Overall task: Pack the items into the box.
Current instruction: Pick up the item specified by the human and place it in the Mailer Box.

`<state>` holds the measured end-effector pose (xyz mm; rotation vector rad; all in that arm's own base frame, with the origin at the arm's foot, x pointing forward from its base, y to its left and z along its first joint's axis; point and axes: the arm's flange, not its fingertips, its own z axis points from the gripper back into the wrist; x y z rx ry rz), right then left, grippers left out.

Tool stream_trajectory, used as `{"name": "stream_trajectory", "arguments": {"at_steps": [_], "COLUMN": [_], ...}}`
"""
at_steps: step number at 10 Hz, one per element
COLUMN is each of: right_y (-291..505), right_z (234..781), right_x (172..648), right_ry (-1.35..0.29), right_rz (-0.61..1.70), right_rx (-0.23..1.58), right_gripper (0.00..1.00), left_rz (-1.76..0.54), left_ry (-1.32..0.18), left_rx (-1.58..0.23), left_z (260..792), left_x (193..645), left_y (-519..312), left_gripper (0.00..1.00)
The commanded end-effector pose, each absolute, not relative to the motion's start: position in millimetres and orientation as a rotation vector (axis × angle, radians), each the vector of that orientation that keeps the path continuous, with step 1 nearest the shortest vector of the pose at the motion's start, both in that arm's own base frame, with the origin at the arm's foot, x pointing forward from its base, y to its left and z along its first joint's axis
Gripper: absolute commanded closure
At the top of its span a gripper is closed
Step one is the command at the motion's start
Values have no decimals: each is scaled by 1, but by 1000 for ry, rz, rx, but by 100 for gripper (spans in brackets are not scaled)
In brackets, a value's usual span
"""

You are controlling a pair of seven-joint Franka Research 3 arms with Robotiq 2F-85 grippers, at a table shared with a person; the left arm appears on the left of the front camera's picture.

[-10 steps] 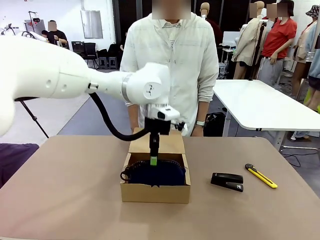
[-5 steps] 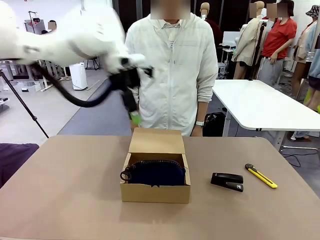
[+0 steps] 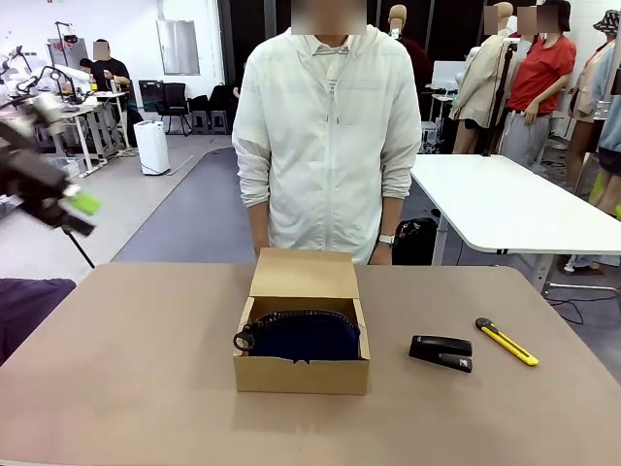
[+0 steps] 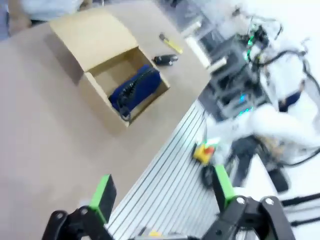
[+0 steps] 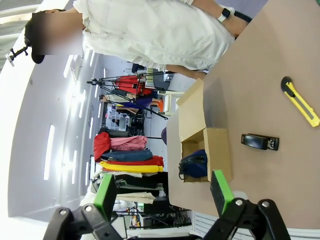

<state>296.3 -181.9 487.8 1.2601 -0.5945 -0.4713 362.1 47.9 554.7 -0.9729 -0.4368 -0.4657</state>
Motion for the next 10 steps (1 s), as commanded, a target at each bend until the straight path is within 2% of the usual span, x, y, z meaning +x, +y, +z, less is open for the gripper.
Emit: {"name": "stream_trajectory", "arguments": {"at_steps": [1,2,3,10], "right_y": [-181,-181,-181,-181], "right_z": [491,491,491,491], "right_x": [299,299,299,299], "right_ry": [-618,-618,-618,-618], "right_rz": [-464,-464,-464,-464], "right_rx": [1282,1282,1282,1282], "right_gripper": [0,0,0,0], "left_rz": [-293,-248,-341,-341], "left_ry": [-654,-673,-518,-518], "left_rx": [-1131,-1152,-1070,-1070], "left_z": [512,490,528,528], "left_x": [358,363,349,349], "left_y": [69,75,78,78], "left_gripper": [0,0,0,0]}}
